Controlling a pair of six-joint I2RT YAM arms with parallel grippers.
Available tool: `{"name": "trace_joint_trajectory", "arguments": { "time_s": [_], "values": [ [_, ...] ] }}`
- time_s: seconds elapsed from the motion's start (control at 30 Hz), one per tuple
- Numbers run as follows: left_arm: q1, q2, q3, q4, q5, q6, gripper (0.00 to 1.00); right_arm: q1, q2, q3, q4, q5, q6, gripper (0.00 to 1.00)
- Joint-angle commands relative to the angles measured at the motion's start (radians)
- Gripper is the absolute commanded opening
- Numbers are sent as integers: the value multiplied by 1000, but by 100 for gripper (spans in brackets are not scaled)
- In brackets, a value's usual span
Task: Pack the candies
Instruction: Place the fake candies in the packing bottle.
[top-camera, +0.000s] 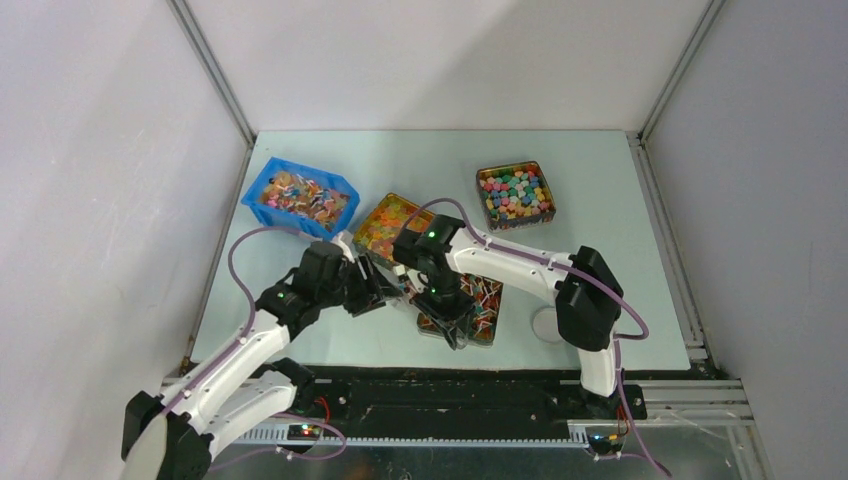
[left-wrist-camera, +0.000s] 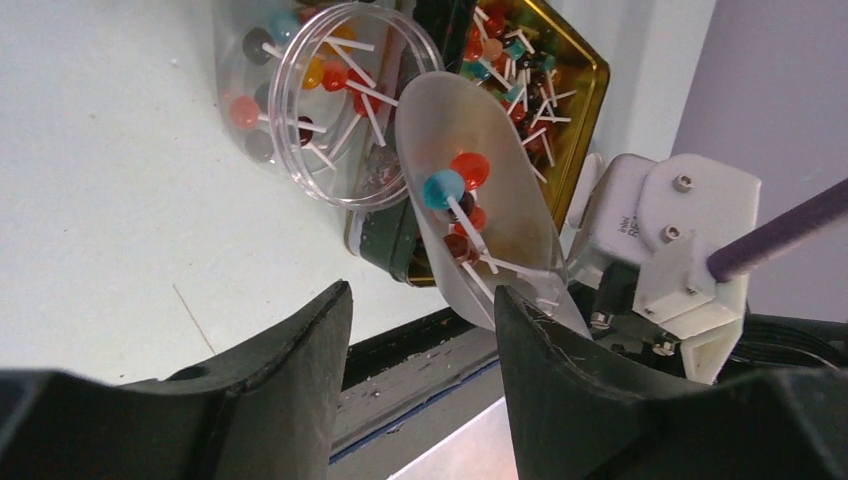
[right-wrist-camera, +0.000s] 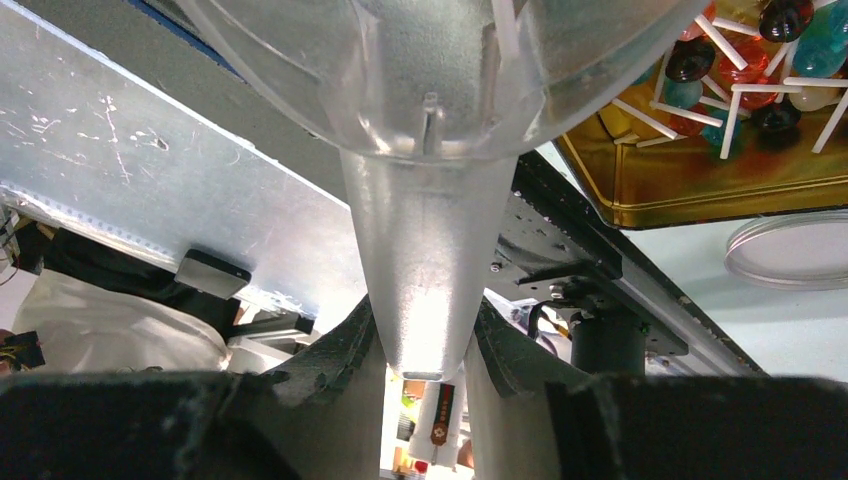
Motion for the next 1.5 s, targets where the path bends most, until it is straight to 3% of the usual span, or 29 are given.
{"name": "trace_joint_trajectory", "arguments": {
  "time_s": [0.0,0.47,1.47],
  "values": [
    [2,2,-10,68,28,-33,58,4,2,41,-10,-15,-2,0],
    [-42,52,-26,73,-2,-31,42,-6,-21,48,11,2,19,0],
    [-77,126,17,81,-24,-17,32,-58,-97,90,29,68,51,0]
  ]
}}
